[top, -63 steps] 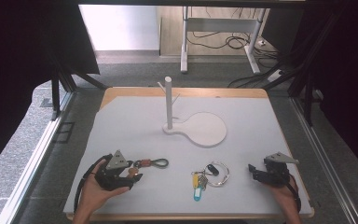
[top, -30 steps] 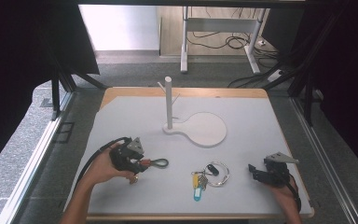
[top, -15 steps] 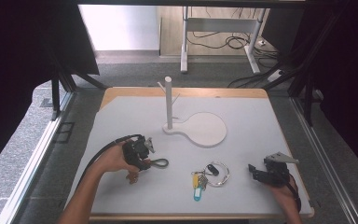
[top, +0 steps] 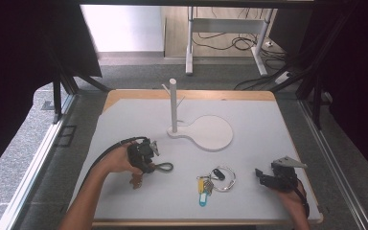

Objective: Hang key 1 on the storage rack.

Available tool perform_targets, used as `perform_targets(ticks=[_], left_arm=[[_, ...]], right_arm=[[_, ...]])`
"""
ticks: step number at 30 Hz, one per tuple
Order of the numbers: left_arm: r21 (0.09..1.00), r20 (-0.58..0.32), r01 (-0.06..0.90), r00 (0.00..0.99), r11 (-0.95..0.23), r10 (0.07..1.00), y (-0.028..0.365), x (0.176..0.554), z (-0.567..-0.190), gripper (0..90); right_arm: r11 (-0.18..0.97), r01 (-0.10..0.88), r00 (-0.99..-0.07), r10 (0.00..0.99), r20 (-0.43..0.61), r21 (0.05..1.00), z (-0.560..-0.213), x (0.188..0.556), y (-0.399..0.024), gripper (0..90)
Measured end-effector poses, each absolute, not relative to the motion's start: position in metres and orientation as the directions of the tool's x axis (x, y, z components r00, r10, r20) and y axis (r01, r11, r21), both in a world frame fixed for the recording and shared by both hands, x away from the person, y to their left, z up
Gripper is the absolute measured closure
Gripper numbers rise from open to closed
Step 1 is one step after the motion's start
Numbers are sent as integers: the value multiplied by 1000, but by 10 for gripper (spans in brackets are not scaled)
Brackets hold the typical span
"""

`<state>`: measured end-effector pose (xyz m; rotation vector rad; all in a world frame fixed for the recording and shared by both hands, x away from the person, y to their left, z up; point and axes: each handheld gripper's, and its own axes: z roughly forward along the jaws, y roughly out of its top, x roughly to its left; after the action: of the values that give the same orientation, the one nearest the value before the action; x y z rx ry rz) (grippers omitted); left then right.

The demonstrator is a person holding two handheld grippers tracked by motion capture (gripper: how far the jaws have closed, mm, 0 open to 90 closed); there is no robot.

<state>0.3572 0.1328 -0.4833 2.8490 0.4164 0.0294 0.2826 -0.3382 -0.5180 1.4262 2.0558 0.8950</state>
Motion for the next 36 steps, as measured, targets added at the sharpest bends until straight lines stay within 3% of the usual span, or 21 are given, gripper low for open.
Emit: perform_targets(ticks=[6, 16, 18, 25, 36], left_arm=[[263, -40, 285, 958, -922, 284, 133, 358, -483, 661], [294, -88, 298, 954, -908, 285, 138, 359, -482, 670], [364, -129, 317, 948, -876, 289, 142, 356, -477, 671], [479, -182, 381, 924, -790, 336, 158, 344, -462, 670], [600, -215, 437, 895, -670, 391, 182, 334, -435, 670]], right_arm=[[243, 626, -342, 940, -19, 741, -518, 283, -338, 287], [242, 626, -342, 940, -17, 741, -518, 283, -338, 287], [242, 626, -342, 939, -17, 741, -518, 283, -338, 287], [243, 626, -342, 940, -19, 741, -518, 283, -338, 288], [242, 626, -342, 940, -18, 741, -518, 283, -338, 287]])
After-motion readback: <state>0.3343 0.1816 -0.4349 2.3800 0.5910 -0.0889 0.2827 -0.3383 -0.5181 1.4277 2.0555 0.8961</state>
